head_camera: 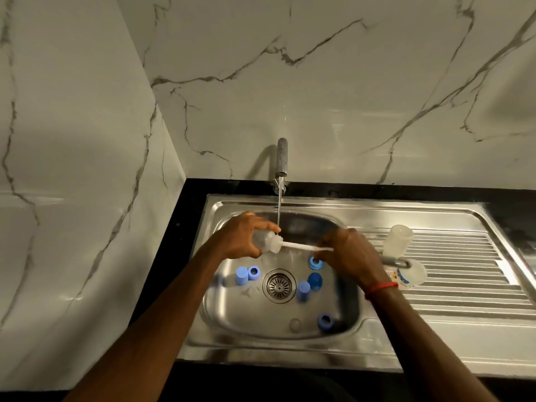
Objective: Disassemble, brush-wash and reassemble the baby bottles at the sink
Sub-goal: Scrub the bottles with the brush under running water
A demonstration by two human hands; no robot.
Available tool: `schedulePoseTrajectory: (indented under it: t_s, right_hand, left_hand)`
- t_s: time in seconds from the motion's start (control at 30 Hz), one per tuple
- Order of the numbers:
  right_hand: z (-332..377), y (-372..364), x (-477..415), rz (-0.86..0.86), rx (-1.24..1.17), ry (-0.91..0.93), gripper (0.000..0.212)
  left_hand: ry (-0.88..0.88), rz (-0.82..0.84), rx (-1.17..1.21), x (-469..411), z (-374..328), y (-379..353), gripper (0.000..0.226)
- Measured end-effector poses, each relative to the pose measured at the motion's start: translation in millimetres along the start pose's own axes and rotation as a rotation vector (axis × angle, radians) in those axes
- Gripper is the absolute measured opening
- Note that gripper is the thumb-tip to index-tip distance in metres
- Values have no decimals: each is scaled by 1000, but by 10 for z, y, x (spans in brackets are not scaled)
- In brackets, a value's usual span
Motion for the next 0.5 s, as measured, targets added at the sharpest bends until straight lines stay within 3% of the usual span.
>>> schedulePoseTrajectory:
  t_s: [0.13,0.23,0.3,0.33,0.4,0.5]
  right_hand:
    - [180,-18,137,-401,466,72,25]
    - [283,-107,206,-448,458,128,29]
    - [327,-140,201,-302,270,165,17]
    - [325,-175,172,-154,100,177,24]
    - [274,-253,142,164,-355,142,35]
    - [176,-419,253,469,-996,-25,45]
  left_hand:
    - [-15,-98,75,-56,-30,58,68]
    - [-43,-93,-3,-100,-88,137,68]
    - [-32,-72,-45,-62,-75,140,68]
    - [-24,-64,-52,-33,-49,128,68]
    - [-38,-56,-35,38,-9,81,66]
    - [-92,-51,41,115,-41,29,64]
Point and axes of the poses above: each hand's wrist, its own x-axis away from the middle knuckle, its own y-axis out of the back of the hand, z = x × y, the point moved 3 cm from there along -x, towards the middle knuckle, and after that the axes turned 12 degrees about x, right-handed, at the moved point
